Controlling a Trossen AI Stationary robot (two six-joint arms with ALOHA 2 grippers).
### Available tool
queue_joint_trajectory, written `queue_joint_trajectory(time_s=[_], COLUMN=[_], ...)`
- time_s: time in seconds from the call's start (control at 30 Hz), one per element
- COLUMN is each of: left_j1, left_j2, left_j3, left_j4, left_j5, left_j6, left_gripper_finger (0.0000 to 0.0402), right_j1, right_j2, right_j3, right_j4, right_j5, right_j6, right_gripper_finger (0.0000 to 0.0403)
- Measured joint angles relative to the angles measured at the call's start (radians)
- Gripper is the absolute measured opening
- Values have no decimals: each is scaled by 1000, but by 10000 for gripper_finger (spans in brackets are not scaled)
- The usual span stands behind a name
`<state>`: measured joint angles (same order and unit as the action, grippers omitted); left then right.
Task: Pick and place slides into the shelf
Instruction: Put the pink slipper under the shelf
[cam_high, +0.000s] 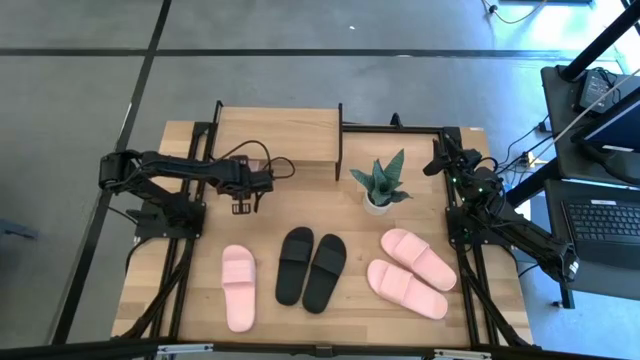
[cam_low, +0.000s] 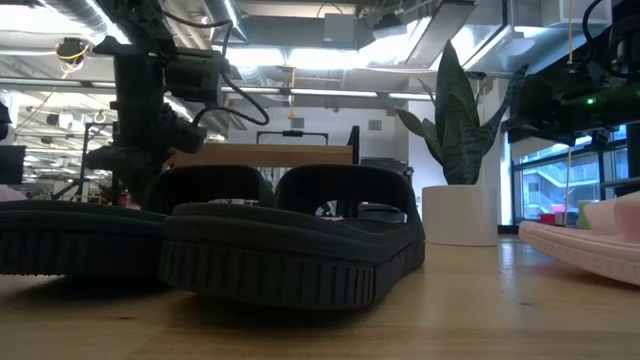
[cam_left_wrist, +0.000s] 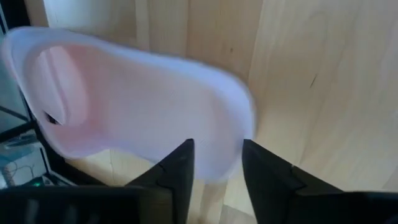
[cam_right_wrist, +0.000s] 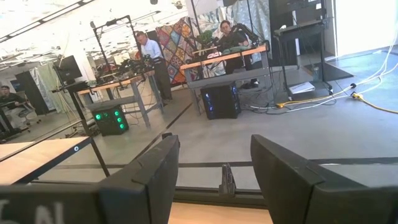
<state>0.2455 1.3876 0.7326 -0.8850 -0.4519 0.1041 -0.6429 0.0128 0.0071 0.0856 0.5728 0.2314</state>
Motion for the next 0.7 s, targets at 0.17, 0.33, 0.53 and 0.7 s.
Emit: queue_joint_trajectory(time_s=[0.17, 0.33, 0.53, 0.7], left_j1=[-1, -19, -83, -145], left_j2=[0, -1, -8, -16], left_j3=[0, 0, 32, 119], left_j4=[-8, -42, -77, -169], left_j5=[1, 5, 49, 216], left_j6=[-16, -58, -129, -243], left_gripper_finger=[170, 177, 177, 177], right_j1=[0, 0, 0, 0], right_j2=[0, 0, 0, 0], right_j3=[0, 0, 0, 0], right_j4=[0, 0, 0, 0], right_j5=[0, 0, 0, 0], right_j6=[0, 0, 0, 16], right_gripper_finger=[200, 200, 200, 200])
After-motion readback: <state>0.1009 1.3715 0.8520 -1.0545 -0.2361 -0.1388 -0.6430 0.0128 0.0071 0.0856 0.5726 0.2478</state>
